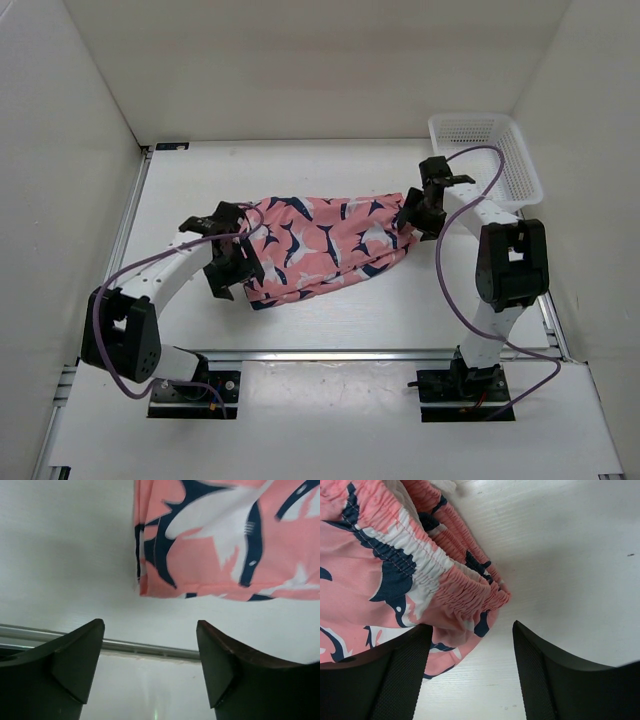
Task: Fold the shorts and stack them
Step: Fold the shorts
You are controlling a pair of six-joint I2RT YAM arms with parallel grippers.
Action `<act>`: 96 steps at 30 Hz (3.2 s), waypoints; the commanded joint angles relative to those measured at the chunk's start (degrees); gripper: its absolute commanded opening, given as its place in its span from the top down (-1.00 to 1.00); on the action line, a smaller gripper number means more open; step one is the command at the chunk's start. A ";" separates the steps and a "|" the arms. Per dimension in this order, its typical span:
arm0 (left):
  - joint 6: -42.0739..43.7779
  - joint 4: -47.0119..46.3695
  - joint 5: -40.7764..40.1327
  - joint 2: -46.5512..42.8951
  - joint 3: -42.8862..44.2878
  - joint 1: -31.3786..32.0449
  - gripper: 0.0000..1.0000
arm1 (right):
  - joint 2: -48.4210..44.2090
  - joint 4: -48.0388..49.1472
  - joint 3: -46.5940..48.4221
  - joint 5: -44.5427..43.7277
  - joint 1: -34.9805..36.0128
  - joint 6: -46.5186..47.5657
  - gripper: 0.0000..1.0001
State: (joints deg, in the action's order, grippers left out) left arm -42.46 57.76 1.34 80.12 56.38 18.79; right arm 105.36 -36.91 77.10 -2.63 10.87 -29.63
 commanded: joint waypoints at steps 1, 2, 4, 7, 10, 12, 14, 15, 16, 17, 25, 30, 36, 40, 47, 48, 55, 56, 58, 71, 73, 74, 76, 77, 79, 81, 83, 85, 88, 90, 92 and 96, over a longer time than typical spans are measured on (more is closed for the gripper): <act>-0.26 -2.55 2.60 -1.72 -3.63 1.25 -0.90 | 1.68 2.01 -0.20 0.44 -0.24 -0.52 -0.38; -0.78 -3.43 2.61 -0.85 -4.25 1.25 -0.90 | 2.30 2.01 -0.20 0.44 -0.24 -0.52 -0.35; -0.79 -4.66 3.31 0.38 -5.49 1.78 -0.90 | 3.53 2.54 -0.20 1.14 -0.24 -1.05 -0.31; -1.92 -6.60 2.61 3.29 -6.63 1.78 -0.71 | 3.54 3.77 -0.81 1.67 -0.24 -1.66 -0.19; -1.93 -7.13 1.20 4.61 -6.63 2.31 -0.40 | 3.54 5.00 -2.48 2.28 -0.24 -1.66 -0.19; -1.93 -7.65 0.68 5.75 -6.11 2.31 -0.29 | 3.54 5.52 -3.88 1.67 -0.24 -1.66 -0.28; -1.93 -8.27 -0.81 6.98 -5.58 2.31 -0.08 | 4.15 5.53 -3.89 1.67 -0.24 -1.66 -0.28; -1.93 -8.27 -0.82 8.81 -5.06 2.31 0.05 | 4.76 6.14 -4.41 1.67 -0.24 -1.66 -0.28; -1.93 -8.27 -1.43 9.79 -4.27 2.31 0.40 | 4.77 6.14 -4.41 1.67 -0.24 -1.66 -0.28; -1.93 -8.27 -1.43 10.75 -4.26 2.31 0.61 | 4.77 6.14 -4.41 0.97 -0.24 -1.66 -0.19; -1.93 -7.67 -2.57 8.49 -2.24 2.31 0.74 | 2.14 6.14 -6.17 -0.09 -0.24 -1.66 0.56; -1.93 -6.43 -2.57 7.07 -1.71 2.31 -0.10 | 0.55 4.13 -6.17 -2.63 0.28 -1.05 0.11; -1.93 -6.43 -2.57 9.26 0.04 2.31 -0.13 | -0.60 2.89 -5.04 -4.92 0.29 -1.05 0.16; -1.93 -6.43 -3.10 11.72 1.36 2.84 -0.11 | -0.07 2.89 -3.89 -4.92 1.34 -1.05 0.58; -1.40 -6.96 -3.10 12.96 5.14 3.97 0.16 | -0.07 2.36 -2.83 -5.45 3.27 -1.05 1.00; -1.40 -6.96 -2.49 13.48 5.93 3.98 0.11 | -0.07 2.36 -2.83 -5.45 3.28 -1.05 1.00; -0.26 -6.96 -1.34 14.80 5.93 4.59 -0.14 | -0.60 1.75 -2.83 -5.45 3.80 -1.05 0.97; -0.26 -6.96 -1.34 14.81 5.33 4.59 -0.14 | -0.60 1.23 -2.31 -5.45 3.80 -1.05 0.95; -0.26 -6.96 -1.34 15.51 4.62 4.59 -0.14 | -0.60 1.22 -2.31 -5.45 3.80 -1.05 0.95; -2.63 -6.96 -5.56 15.06 2.68 4.59 -0.17 | -0.60 0.69 -1.78 -5.45 3.80 -1.05 0.93; -2.63 -6.96 -5.56 15.59 2.68 4.59 -0.10 | -1.12 0.69 -1.78 -5.98 3.80 -1.05 0.93; -2.63 -6.96 -5.56 15.60 2.68 4.59 -0.03 | -1.12 0.17 -1.78 -5.98 3.80 -1.05 0.93; -2.63 -6.96 -5.56 15.60 2.68 4.59 0.25 | -1.12 0.17 -1.78 -5.98 3.80 -1.05 0.93; -2.11 -6.96 -5.56 15.60 2.68 4.59 0.43 | -1.12 0.17 -1.78 -5.98 3.80 -1.05 0.93; -2.10 -6.96 -5.56 14.90 3.20 4.59 0.80 | -1.73 0.17 -1.25 -5.98 3.80 -1.05 0.93; -2.10 -5.30 -5.56 12.89 3.91 4.59 0.80 | -1.74 -0.36 -1.25 -5.98 3.80 -1.05 0.93; -2.10 -2.92 -5.56 10.16 5.31 4.59 0.80 | -2.27 -0.89 -1.25 -5.98 3.80 -0.44 0.93; -2.63 -0.90 -6.96 8.14 6.63 4.59 0.80 | -2.97 -1.41 -1.25 -5.98 3.80 -0.43 0.93; -2.63 2.62 -6.97 4.09 8.56 4.59 0.80 | -4.02 -1.94 -1.25 -6.51 3.80 0.10 0.89; -2.63 3.94 -6.19 1.19 8.57 4.59 0.80 | -4.02 -1.94 -1.25 -6.51 3.80 0.10 0.89; -2.63 4.46 -5.31 -1.26 7.79 4.59 0.80 | -4.55 -2.46 -1.25 -6.51 3.80 0.10 0.89; -2.63 4.47 -3.98 -4.88 3.66 4.59 0.80 | -5.17 -2.47 -3.44 -7.12 3.80 0.10 0.89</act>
State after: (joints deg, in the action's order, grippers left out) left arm -44.95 59.88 -3.57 77.89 62.54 23.11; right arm 103.00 -37.87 73.71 -7.81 14.44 -30.65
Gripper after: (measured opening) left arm 0.111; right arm 0.057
